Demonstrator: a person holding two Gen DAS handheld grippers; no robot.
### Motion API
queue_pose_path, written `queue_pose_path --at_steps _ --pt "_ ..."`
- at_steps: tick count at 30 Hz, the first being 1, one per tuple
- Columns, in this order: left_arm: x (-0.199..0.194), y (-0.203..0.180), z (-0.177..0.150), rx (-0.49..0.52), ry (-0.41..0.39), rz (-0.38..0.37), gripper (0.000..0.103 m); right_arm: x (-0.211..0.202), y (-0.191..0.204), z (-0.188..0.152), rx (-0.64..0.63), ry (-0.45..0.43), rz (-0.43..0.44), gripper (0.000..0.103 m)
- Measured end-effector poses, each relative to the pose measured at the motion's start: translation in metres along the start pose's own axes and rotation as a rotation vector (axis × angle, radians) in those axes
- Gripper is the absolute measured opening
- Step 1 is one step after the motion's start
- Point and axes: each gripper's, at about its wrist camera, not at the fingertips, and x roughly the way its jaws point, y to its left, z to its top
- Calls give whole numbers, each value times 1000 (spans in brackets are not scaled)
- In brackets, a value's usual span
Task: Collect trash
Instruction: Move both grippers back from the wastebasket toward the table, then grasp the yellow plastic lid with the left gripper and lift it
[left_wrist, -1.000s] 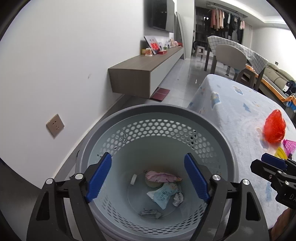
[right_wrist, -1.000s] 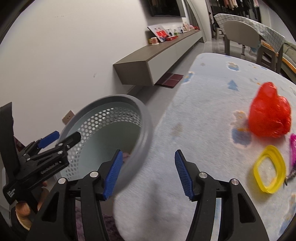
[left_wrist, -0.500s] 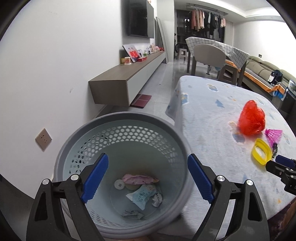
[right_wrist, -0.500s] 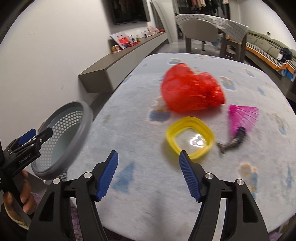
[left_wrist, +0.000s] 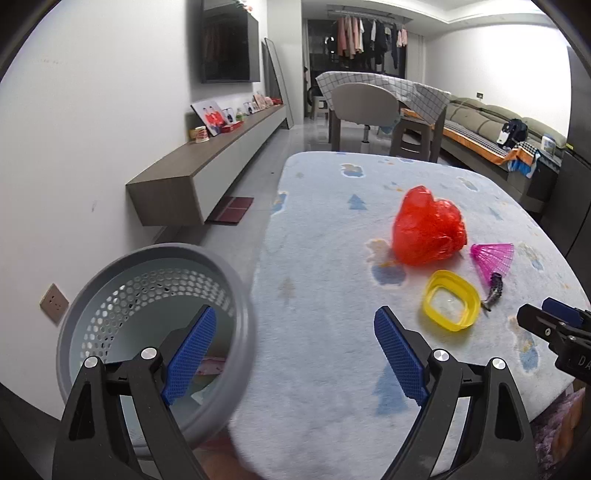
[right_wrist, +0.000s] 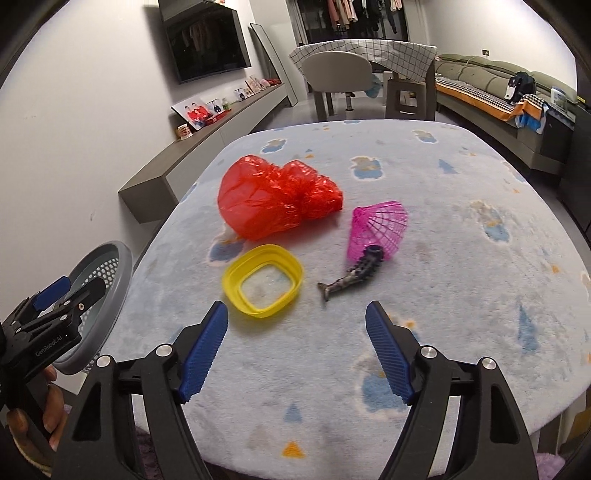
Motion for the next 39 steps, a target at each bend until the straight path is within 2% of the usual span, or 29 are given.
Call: queue_pose_path --at_steps 8,18,25,34,39 --pt "12 -40 4 52 22 -36 89 4 -26 -1 46 12 -11 74" --pt "36 -71 2 96 85 -70 89 20 -57 -2 104 50 -10 74" --pt "48 -91 -2 137 118 -93 90 19 -72 0 146 38 -5 74" --pt "69 -130 -6 194 179 -180 91 12 -88 4 194 10 -4 74" --pt "84 -150 -7 211 210 -204 91 11 -96 5 207 5 -7 74"
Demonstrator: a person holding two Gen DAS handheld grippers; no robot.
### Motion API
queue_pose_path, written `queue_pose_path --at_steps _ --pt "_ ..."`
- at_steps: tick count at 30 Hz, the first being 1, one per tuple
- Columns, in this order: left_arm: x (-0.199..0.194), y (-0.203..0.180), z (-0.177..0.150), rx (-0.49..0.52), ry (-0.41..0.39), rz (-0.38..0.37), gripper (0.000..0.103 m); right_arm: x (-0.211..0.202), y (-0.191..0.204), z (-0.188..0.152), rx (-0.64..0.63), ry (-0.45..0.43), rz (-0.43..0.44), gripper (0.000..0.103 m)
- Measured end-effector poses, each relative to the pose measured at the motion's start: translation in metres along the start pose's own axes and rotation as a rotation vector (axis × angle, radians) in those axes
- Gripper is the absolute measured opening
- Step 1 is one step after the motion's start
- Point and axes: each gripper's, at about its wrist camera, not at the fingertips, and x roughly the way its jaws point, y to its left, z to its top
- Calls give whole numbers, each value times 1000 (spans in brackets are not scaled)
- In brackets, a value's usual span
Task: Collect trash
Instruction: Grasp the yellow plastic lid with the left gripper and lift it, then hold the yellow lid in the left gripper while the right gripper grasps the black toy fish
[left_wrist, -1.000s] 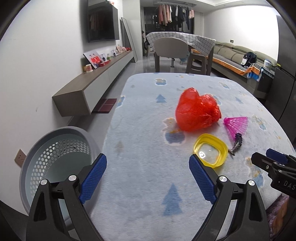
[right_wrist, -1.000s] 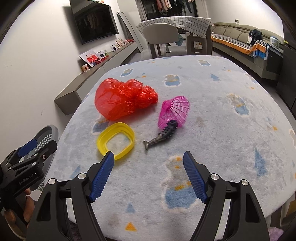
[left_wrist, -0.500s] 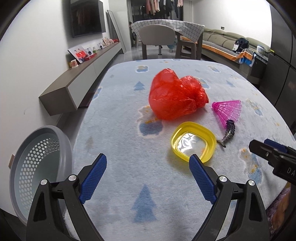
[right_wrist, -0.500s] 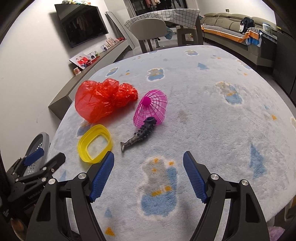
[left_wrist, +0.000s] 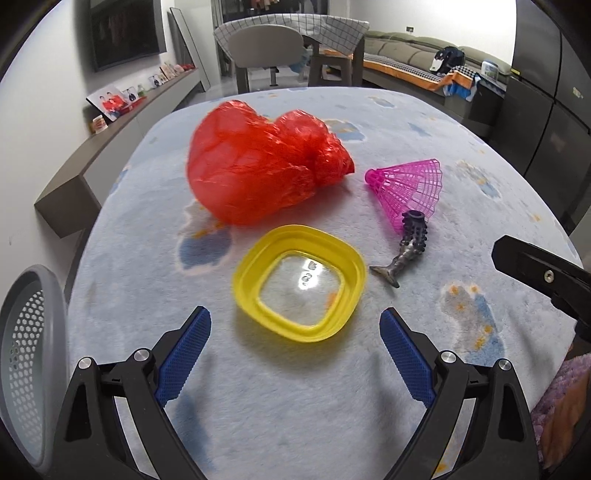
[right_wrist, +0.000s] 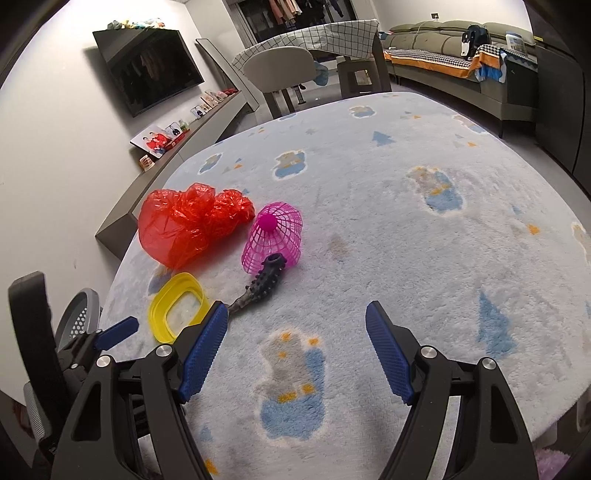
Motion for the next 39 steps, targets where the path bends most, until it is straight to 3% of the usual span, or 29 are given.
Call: queue_pose_path --at_steps 10,14,23,39 --pt "17 4 18 -47 32 -16 91 4 -9 1 20 10 3 74" --pt "25 4 19 -54 59 -15 78 3 -8 0 16 6 3 74" --pt "11 14 14 -78 23 -23 73 4 -3 -1 0 6 0 74" --pt "-47 71 9 -54 -79 85 73 7 26 -10 -50 24 -24 74"
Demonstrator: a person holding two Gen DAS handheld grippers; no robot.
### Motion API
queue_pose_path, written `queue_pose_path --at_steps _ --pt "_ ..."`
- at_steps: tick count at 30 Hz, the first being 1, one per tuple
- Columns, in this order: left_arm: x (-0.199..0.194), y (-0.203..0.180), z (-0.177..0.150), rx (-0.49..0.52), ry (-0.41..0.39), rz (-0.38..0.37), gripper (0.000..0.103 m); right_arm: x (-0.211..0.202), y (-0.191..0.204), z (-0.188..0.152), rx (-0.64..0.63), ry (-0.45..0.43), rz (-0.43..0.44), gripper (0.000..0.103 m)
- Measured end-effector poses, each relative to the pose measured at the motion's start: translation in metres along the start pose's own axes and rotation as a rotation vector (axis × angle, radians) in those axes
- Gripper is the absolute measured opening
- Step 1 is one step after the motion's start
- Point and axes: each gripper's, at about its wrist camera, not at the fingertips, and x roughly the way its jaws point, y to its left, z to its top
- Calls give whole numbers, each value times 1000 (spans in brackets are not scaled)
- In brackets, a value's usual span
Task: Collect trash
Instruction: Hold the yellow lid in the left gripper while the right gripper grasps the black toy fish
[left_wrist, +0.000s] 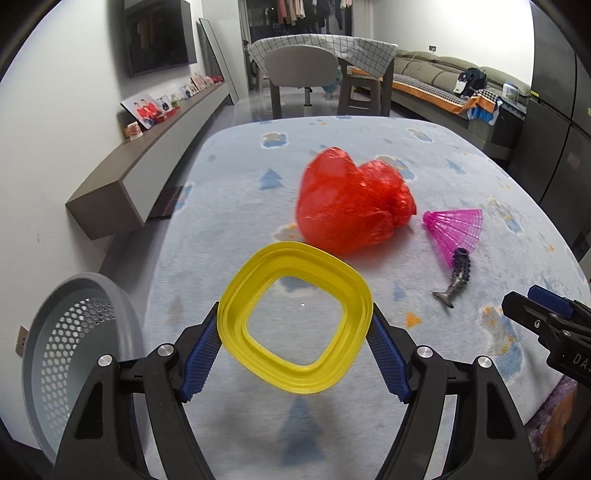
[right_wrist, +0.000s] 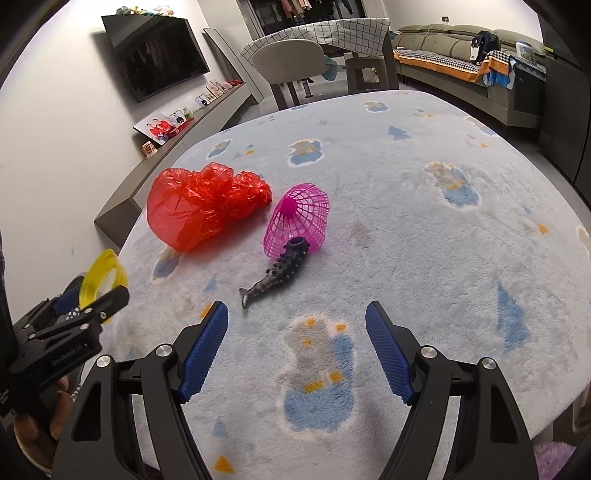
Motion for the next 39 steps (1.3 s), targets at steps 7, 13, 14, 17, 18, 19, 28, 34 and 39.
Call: queue_pose_path --at_steps 7,13,14,17,18,19,28,34,39 --pt "-5 22 -4 -47 -25 4 73 3 11 1 1 3 -40 74" --pt "-5 29 -10 -56 -39 19 73 15 20 -1 4 27 -70 74" --pt "-6 30 -11 -59 -41 22 73 18 23 -1 0 33 -77 74" --pt "-6 35 -14 -65 -48 34 73 27 31 -1 -6 47 -87 74" --pt "-7 37 -14 -67 -48 34 73 29 34 -1 -6 50 -90 74" --pt "-6 39 -15 -72 -48 33 73 32 38 0 -9 51 -96 74" --pt "-8 47 -18 -90 -53 26 73 56 55 18 6 38 -228 74" --pt "-9 49 -20 -90 -53 24 73 69 52 17 -15 58 -312 74" --pt "-10 48 -21 -87 -55 22 73 56 31 13 -17 56 -344 74"
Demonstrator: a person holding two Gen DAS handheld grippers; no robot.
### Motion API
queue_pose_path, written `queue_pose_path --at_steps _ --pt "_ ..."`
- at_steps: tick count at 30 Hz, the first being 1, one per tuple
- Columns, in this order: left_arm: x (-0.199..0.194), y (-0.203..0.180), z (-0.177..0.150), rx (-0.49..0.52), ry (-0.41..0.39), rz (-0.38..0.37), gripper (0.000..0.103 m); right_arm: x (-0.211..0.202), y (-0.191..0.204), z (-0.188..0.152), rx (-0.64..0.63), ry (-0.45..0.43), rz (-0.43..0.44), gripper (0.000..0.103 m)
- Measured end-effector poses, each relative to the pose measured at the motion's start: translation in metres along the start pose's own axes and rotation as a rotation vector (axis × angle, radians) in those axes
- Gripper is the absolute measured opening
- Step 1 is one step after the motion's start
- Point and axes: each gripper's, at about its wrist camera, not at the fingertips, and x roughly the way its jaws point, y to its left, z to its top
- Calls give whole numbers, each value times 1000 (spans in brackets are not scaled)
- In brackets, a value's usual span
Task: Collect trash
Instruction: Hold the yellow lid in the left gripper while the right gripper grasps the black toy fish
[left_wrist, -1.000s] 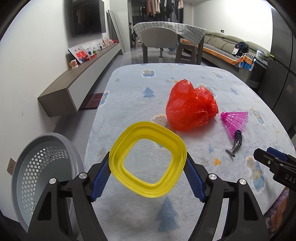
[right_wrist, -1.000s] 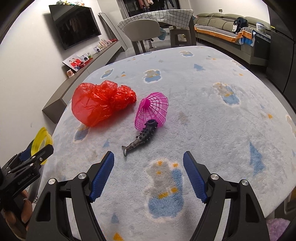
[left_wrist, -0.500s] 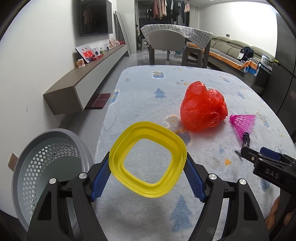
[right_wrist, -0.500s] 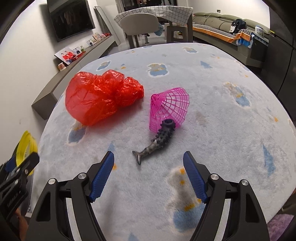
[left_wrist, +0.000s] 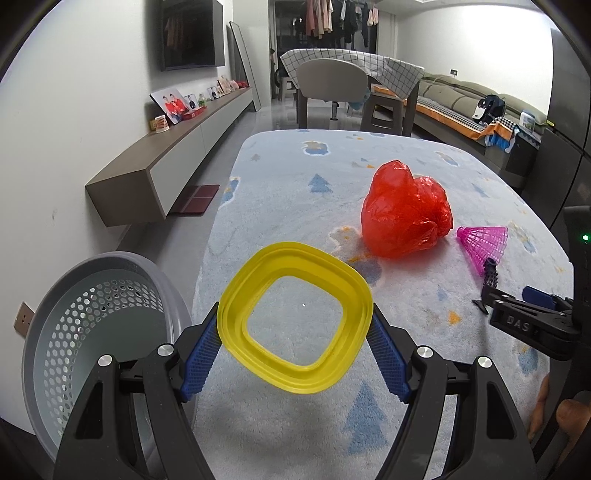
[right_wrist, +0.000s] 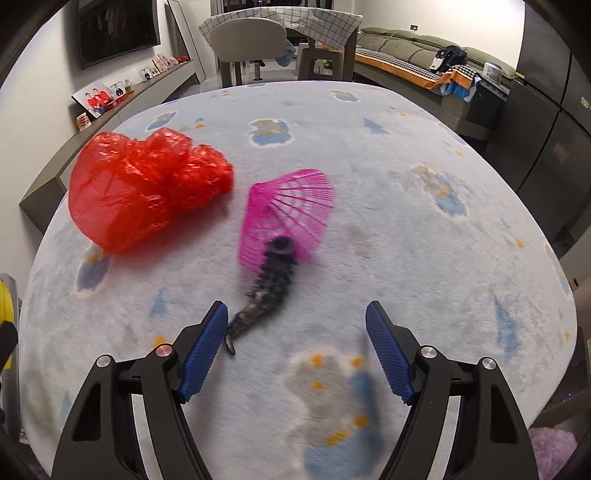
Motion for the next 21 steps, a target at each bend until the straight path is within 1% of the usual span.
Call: queue_pose_path --at_steps 2,4,5,7,10,16,21 --pt "-1 -1 -1 1 -1 -1 73 -4 -13 -3 11 0 10 74" --pt "0 -2 -1 3 -1 0 73 -7 -21 -6 11 1 -24 74" --pt "0 -2 -1 4 0 1 73 -7 -25 -7 7 4 -27 74" --pt "0 -3 -2 6 1 1 73 -7 -35 -11 23 13 0 74" --pt "1 -4 -2 8 2 4 73 -9 -39 -12 46 11 39 74" --pt "5 -6 -3 11 10 9 73 -11 -17 -1 39 -2 84 74" --pt "7 -6 -3 10 12 7 73 0 0 7 40 17 64 74"
